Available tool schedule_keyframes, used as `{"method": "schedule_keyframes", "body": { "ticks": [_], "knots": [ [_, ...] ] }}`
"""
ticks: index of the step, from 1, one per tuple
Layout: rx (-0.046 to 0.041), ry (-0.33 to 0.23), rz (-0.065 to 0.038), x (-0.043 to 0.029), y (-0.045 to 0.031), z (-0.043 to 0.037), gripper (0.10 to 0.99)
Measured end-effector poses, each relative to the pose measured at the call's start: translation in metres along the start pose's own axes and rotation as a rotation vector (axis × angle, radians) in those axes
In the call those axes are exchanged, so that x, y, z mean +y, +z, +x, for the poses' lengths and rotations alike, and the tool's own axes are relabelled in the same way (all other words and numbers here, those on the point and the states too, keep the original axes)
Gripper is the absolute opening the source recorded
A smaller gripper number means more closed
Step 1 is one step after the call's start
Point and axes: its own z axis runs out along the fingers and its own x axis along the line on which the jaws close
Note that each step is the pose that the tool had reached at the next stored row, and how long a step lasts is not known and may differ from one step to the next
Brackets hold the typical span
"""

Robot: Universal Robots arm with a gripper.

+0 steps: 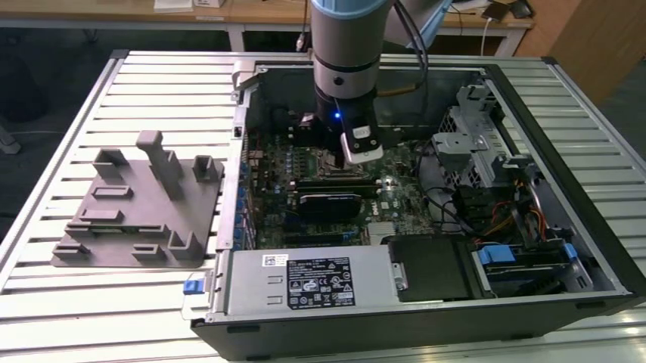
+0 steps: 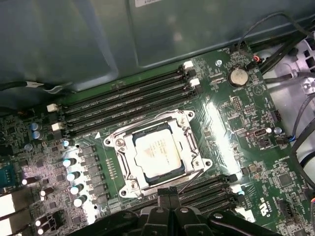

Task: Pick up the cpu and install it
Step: 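Install the second cpu locking lever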

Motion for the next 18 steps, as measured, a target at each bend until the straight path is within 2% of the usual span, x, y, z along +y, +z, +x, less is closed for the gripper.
{"method": "schedule_keyframes", "body": {
  "ticks": [7,12,18],
  "knots": [
    [0.0011,0.000,0.000,-0.0021,0.0071,0.0030,0.106],
    [0.0011,0.000,0.001,-0.0057,0.0103,0.0103,0.106],
    [0.0011,0.000,0.000,-0.0120,0.0132,0.0116,0.106]
  ]
}}
